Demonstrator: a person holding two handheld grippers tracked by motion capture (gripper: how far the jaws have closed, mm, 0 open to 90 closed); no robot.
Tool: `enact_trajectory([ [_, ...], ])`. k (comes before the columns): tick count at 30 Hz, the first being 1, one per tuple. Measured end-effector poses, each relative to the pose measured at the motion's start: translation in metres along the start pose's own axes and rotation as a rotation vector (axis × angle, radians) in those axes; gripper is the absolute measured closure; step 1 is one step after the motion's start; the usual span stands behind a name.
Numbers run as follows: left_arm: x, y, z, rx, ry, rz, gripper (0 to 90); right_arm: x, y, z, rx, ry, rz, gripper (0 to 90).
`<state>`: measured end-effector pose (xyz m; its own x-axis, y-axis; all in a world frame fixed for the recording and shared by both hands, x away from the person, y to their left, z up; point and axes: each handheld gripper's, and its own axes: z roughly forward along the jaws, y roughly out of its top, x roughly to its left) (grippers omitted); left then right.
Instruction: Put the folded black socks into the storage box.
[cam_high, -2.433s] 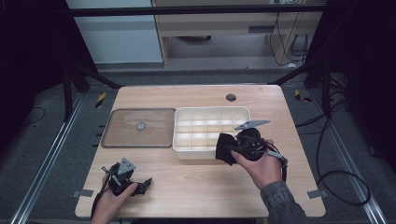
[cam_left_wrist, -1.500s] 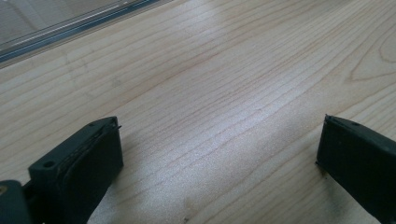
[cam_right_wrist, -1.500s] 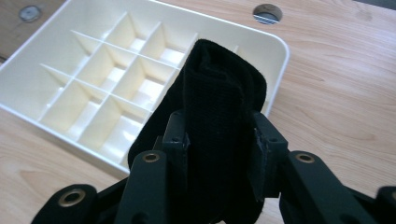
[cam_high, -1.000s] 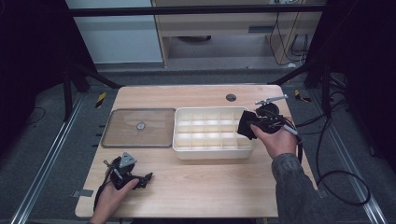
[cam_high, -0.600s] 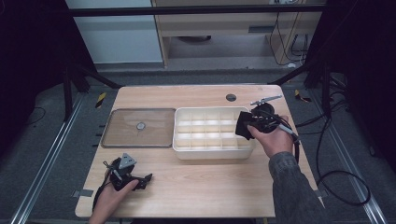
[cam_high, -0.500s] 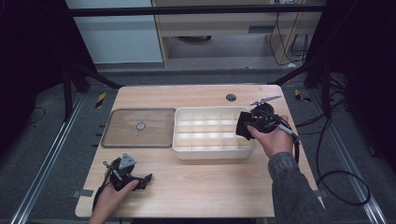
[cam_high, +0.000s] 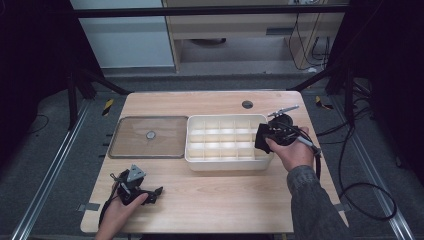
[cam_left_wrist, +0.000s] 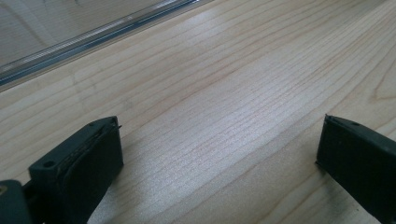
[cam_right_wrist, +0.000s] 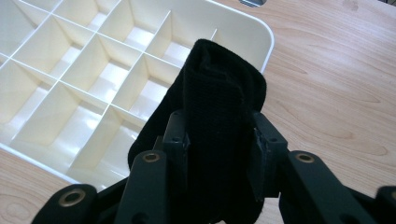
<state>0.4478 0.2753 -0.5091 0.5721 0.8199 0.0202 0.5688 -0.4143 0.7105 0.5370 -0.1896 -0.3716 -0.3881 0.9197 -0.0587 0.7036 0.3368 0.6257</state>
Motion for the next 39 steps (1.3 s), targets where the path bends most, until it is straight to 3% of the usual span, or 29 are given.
enact_trajectory([
  [16, 0.0, 0.0, 0.0, 0.0, -0.002, 0.0, 0.0, 0.013, -0.005, 0.025, 0.087, -0.043, -0.063, 64.7],
  [26, 0.0, 0.0, 0.0, 0.001, -0.002, 0.0, 0.0, 0.018, -0.007, 0.03, 0.115, -0.083, -0.094, 64.9],
  [32, 0.0, 0.0, 0.0, 0.001, -0.002, 0.001, 0.0, 0.026, -0.01, 0.037, 0.154, -0.077, -0.113, 65.4],
  [39, 0.0, 0.0, 0.0, 0.001, -0.002, 0.001, 0.0, 0.026, -0.013, 0.041, 0.172, -0.052, -0.089, 65.8],
])
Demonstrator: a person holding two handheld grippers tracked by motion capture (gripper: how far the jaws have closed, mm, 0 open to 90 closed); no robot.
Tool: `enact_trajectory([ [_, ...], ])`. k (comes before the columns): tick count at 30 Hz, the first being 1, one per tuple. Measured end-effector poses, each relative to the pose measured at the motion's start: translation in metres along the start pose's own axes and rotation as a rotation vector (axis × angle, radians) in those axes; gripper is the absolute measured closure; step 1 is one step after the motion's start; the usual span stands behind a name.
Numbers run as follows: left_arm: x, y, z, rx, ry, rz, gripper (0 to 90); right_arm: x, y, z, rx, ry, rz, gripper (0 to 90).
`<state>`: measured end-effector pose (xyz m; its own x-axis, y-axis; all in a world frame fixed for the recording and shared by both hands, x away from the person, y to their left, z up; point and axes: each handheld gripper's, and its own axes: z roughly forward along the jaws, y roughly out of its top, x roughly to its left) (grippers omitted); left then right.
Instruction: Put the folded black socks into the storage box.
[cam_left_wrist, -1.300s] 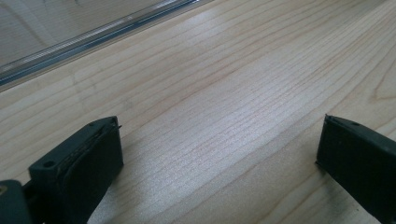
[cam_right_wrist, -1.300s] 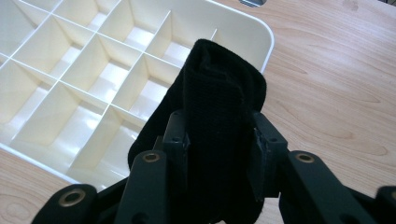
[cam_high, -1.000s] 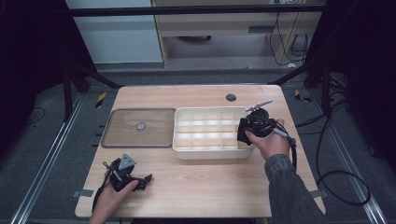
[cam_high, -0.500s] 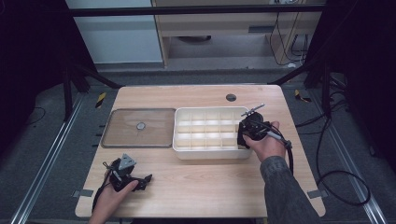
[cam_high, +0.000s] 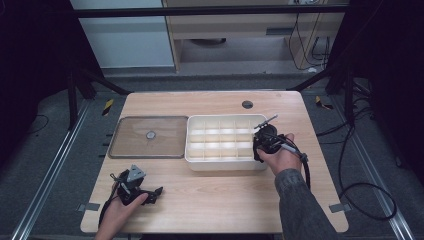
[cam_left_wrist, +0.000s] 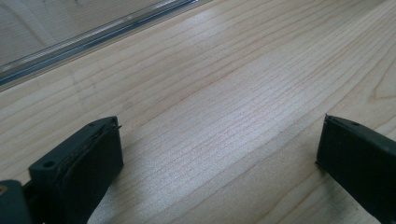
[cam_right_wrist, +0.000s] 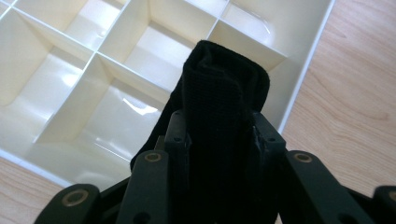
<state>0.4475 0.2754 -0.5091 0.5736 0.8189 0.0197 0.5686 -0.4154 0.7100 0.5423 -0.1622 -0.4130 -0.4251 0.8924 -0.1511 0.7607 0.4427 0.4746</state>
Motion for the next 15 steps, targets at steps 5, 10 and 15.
enact_trajectory([
  [5, 0.0, 0.0, 0.0, 0.0, -0.001, 0.0, 0.0, 0.0001, -0.0022, 0.0034, 0.013, 0.009, 0.011, 65.9],
  [10, 0.0, 0.0, 0.0001, 0.0, -0.001, -0.001, 0.0, 0.0009, -0.0042, 0.0064, 0.02, 0.012, 0.017, 66.0],
  [15, 0.0, 0.0, 0.0, 0.0, -0.001, 0.0, 0.0, 0.0025, -0.0045, 0.0052, 0.031, 0.017, 0.021, 66.0],
])
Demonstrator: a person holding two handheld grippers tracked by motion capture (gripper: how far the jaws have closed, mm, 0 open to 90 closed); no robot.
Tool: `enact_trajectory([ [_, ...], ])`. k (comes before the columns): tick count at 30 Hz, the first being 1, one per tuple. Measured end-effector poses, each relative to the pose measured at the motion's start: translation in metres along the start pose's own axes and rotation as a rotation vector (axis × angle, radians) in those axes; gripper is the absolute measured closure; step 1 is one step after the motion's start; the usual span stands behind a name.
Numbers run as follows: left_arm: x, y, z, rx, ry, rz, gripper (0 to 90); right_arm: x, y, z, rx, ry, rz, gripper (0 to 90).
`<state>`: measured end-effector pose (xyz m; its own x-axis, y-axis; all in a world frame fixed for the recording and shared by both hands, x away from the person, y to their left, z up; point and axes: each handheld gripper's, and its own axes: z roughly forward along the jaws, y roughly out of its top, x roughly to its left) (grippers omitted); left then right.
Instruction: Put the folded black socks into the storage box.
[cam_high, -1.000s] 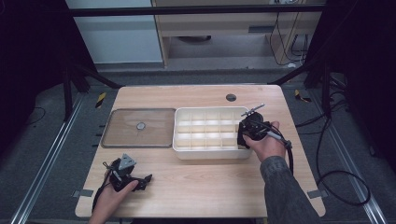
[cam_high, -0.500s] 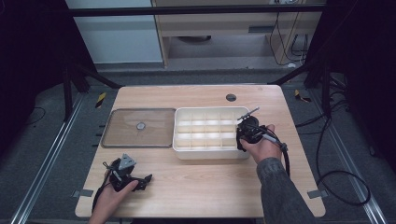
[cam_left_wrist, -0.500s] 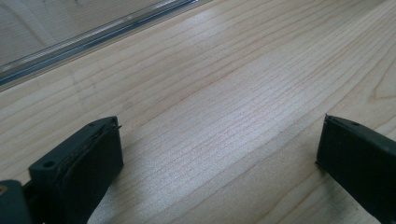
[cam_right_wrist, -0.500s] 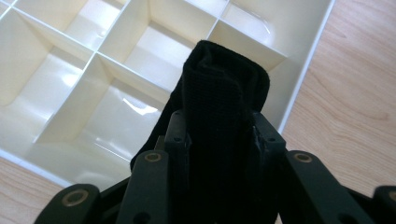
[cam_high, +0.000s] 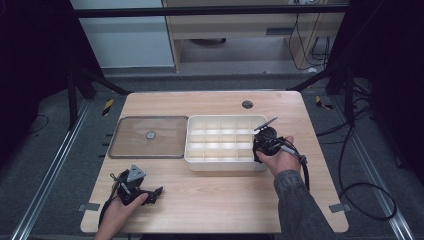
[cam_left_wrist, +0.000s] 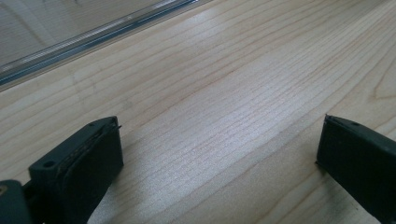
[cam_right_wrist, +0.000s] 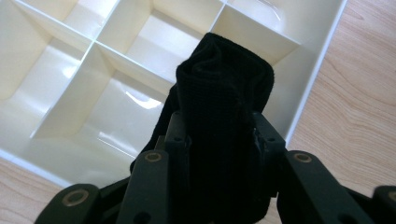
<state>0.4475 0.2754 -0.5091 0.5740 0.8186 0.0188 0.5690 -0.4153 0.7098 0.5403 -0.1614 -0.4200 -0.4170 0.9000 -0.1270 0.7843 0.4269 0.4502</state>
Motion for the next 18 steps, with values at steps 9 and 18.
enact_trajectory([
  [9, 0.0, 0.0, 0.0, 0.001, 0.001, 0.0, 0.0, 0.001, -0.004, -0.001, -0.005, 0.007, -0.011, 66.0],
  [18, -0.001, -0.001, -0.001, 0.001, 0.001, 0.0, 0.0, -0.003, -0.013, -0.005, -0.013, 0.043, -0.008, 66.1],
])
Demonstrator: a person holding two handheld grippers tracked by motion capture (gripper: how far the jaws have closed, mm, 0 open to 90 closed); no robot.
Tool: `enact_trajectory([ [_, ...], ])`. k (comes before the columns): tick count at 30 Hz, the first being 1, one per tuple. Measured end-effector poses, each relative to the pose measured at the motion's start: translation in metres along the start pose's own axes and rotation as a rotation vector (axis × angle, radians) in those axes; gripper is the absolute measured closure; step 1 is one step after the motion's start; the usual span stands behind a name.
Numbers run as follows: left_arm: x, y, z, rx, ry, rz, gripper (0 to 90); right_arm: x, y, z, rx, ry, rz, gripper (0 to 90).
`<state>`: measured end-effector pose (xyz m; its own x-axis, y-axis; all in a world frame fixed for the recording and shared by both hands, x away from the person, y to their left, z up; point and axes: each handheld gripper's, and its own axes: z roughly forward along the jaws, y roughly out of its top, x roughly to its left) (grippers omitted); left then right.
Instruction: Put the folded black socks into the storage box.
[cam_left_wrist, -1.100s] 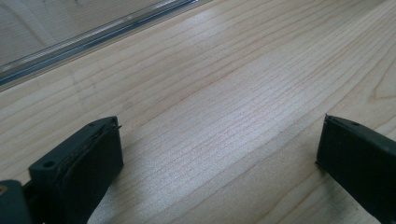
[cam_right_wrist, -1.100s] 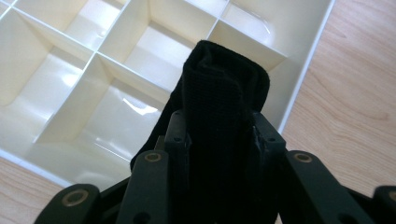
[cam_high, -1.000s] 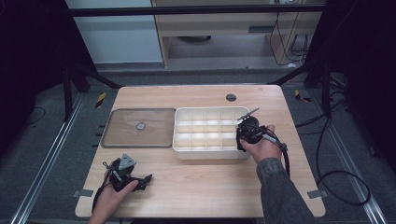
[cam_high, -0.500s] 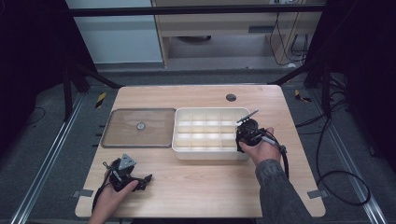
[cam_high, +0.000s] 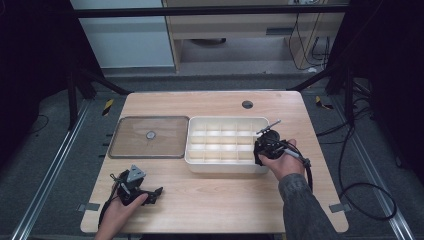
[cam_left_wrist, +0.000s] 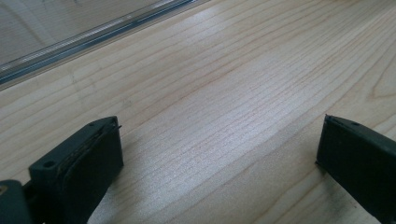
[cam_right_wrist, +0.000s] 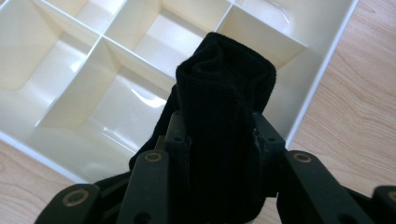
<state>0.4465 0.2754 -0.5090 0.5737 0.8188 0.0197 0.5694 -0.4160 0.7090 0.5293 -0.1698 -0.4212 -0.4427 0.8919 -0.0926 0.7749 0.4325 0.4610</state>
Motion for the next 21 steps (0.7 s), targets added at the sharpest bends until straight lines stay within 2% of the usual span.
enact_trajectory([
  [7, -0.001, 0.0, 0.0, -0.001, 0.002, -0.002, 0.0, -0.005, -0.005, -0.001, -0.003, 0.02, 0.001, 66.0],
  [13, 0.0, 0.0, 0.0, -0.001, -0.003, 0.0, 0.0, -0.003, -0.003, 0.002, 0.026, 0.014, -0.005, 66.2],
  [15, 0.0, 0.0, 0.0, -0.002, -0.004, 0.002, 0.0, -0.002, -0.002, 0.003, 0.042, 0.003, -0.004, 66.4],
  [21, 0.0, 0.0, 0.0, -0.002, -0.003, 0.001, 0.0, 0.005, -0.002, 0.005, 0.067, -0.042, -0.044, 66.6],
])
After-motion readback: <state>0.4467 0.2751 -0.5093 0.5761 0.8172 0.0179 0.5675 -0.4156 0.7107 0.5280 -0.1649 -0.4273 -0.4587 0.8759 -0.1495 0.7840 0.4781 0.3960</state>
